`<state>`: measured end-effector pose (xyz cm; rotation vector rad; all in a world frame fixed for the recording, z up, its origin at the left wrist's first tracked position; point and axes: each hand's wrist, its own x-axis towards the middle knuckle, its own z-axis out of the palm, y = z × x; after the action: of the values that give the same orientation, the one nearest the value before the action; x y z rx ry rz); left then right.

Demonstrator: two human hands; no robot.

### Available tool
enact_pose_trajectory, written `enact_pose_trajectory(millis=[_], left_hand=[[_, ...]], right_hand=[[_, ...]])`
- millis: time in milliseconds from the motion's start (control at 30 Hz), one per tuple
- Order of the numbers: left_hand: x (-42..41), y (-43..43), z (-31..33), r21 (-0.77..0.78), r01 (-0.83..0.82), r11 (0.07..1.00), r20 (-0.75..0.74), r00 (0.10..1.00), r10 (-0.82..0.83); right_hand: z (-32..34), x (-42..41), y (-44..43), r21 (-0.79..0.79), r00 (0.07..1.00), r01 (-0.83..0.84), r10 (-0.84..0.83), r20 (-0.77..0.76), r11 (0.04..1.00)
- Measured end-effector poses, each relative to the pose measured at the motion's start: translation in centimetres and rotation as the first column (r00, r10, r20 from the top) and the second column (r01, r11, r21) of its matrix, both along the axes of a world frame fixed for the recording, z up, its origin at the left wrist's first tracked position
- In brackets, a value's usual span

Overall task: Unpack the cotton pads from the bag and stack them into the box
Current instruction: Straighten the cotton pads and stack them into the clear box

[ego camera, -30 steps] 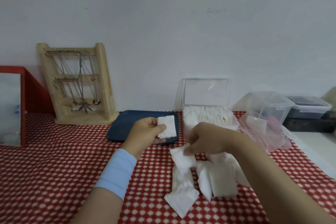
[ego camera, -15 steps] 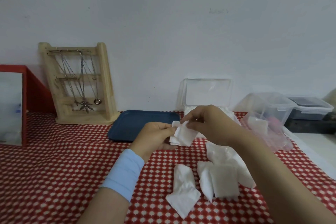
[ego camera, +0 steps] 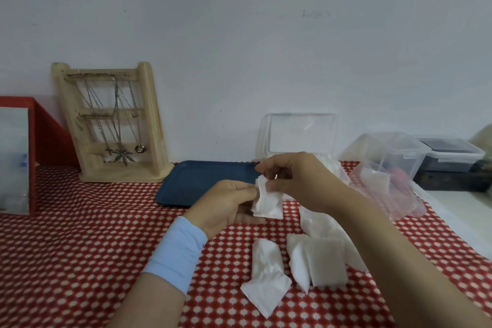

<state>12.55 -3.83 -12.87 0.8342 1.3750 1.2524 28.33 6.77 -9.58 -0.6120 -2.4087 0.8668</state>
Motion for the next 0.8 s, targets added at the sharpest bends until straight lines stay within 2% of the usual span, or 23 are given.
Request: enact_pose_trajectory(millis=[167,333,467,600,700,800], left_hand=[[0.41,0.0,0.57,0.008,0.008,1.0,0.136,0.991,-0.009],[0.44,-0.4,0.72,0.022,0.062,0.998,-0.011,0.998,-0.062],[-0.22,-0.47,0.45,0.025,0.072,0.997,-0.011,0.997,-0.071],[-0.39,-0.43,0.39,0.035,0.039,0.999,0.014,0.999,-0.039],[-0.38,-0.03,0.15,0.074,-0.092,0.993,0.089,0.992,0.085],[-0.26,0.1,0.04,0.113,-0.096,0.989,0.151,0.985,0.079]], right_hand=[[-0.17,0.03,0.15,0.077,1.0,0.001,-0.002,0.008,0.997],[-0.24,-0.1,0.07,0.169,0.999,0.011,-0.019,0.048,0.986],[-0.14,0.14,0.06,0.004,0.975,0.105,-0.104,0.194,0.994],[0.04,0.09,0.05,-0.174,0.974,0.215,-0.197,0.114,0.961],[0.05,-0.31,-0.35,-0.173,0.928,0.372,-0.361,0.091,0.912],[-0.1,-0.44,-0.53,-0.221,0.939,0.338,-0.314,0.137,0.915]])
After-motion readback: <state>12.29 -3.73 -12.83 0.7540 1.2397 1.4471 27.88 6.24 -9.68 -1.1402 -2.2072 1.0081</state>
